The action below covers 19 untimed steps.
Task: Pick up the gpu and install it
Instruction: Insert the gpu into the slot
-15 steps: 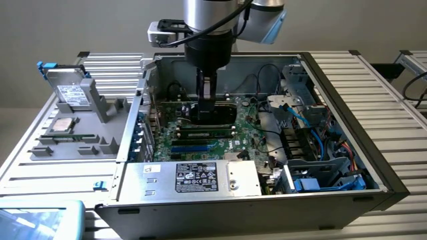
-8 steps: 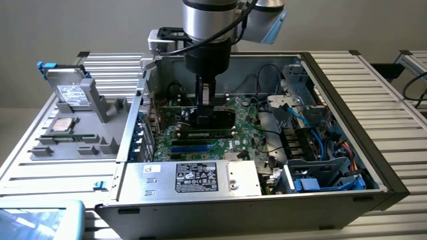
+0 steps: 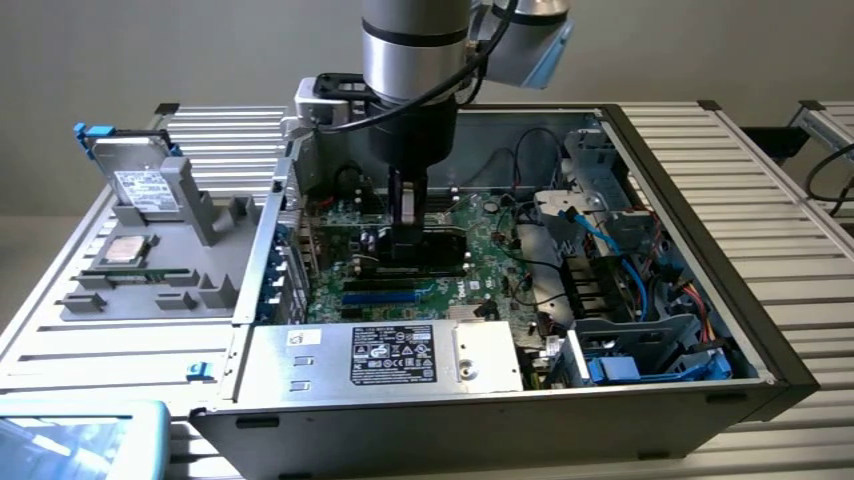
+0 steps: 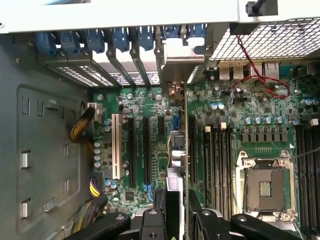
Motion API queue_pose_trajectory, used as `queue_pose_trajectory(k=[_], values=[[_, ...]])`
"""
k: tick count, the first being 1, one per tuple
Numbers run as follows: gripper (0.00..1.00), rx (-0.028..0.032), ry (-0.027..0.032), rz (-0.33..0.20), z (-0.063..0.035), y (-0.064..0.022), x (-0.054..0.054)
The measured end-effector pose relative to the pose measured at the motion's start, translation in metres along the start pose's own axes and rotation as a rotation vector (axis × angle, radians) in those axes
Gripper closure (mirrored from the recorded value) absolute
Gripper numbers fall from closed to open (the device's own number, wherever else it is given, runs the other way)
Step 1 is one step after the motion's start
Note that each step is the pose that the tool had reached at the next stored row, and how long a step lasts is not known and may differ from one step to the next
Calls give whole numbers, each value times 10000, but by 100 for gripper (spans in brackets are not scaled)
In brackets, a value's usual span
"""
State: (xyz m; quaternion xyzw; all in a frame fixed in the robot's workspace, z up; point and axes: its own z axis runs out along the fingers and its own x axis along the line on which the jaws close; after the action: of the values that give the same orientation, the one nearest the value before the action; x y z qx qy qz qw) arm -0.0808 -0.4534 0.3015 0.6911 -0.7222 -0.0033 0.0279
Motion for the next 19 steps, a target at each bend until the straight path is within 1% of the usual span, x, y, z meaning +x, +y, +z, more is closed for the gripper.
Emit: queue_pose_trajectory(k=[3,15,19], values=[[72,0,1,-1,57,32,5],[72,1,2,-23,272,104,16],[72,1,3,-24,304,115,25]])
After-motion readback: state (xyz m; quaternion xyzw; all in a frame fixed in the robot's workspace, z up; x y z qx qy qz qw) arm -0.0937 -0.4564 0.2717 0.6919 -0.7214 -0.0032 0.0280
